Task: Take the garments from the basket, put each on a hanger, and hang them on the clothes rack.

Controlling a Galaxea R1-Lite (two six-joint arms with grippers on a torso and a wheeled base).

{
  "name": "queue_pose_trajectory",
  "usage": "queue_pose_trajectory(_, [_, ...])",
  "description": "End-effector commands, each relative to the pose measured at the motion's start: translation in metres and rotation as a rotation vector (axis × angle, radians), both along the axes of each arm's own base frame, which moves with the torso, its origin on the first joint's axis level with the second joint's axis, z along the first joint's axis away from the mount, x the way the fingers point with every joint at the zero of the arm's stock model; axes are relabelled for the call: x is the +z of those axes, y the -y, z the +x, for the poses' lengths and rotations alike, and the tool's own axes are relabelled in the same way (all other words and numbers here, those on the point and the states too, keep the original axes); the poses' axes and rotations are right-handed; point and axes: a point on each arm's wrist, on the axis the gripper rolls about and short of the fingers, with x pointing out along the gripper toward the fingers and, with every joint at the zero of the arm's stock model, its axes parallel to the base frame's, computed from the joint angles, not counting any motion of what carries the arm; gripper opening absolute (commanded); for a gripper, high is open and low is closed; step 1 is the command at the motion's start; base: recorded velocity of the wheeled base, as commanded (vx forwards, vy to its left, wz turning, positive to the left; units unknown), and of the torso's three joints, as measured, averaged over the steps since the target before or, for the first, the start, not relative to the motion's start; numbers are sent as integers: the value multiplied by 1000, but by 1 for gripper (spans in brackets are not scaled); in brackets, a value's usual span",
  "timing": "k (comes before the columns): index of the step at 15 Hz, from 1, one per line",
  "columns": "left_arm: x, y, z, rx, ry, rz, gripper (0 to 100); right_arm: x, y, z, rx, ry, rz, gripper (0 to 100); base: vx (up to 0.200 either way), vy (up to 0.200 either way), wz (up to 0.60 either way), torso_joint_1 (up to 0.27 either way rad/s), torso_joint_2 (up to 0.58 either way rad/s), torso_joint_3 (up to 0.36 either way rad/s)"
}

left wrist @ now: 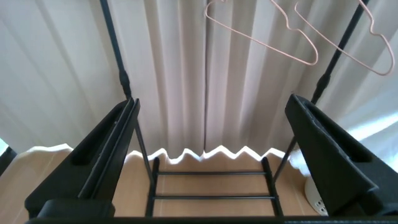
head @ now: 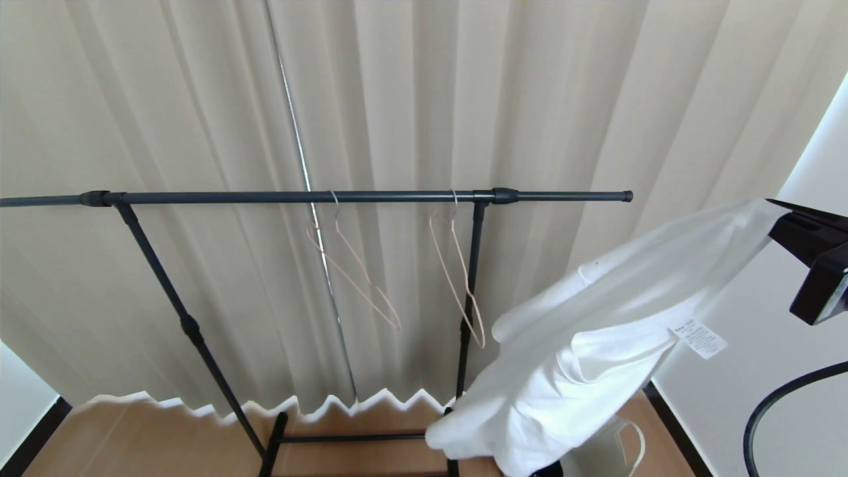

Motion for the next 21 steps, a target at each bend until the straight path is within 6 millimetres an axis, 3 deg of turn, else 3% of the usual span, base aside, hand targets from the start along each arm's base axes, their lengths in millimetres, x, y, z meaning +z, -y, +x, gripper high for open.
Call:
queue_pose_trajectory(1, [0, 0, 0, 0, -1, 0, 100, -1, 0, 0, 0, -3, -2, 0, 0, 200, 0, -22, 2, 7])
queue_pose_trajectory(11, [0, 0, 0, 0, -1, 0, 100, -1, 0, 0, 0, -3, -27, 0, 0, 200, 0, 6, 4, 2])
queue_pose_trajectory(15, [0, 0, 0, 0, -1, 0, 100, -2, 0, 0, -1, -8, -36, 0, 0, 0, -450, -1, 4, 3])
queue_pose_trajectory(21, [0, 0, 0, 0, -1, 2, 100, -14, -1, 1, 3, -33, -90, 0, 0, 0, 0, 0, 0, 0])
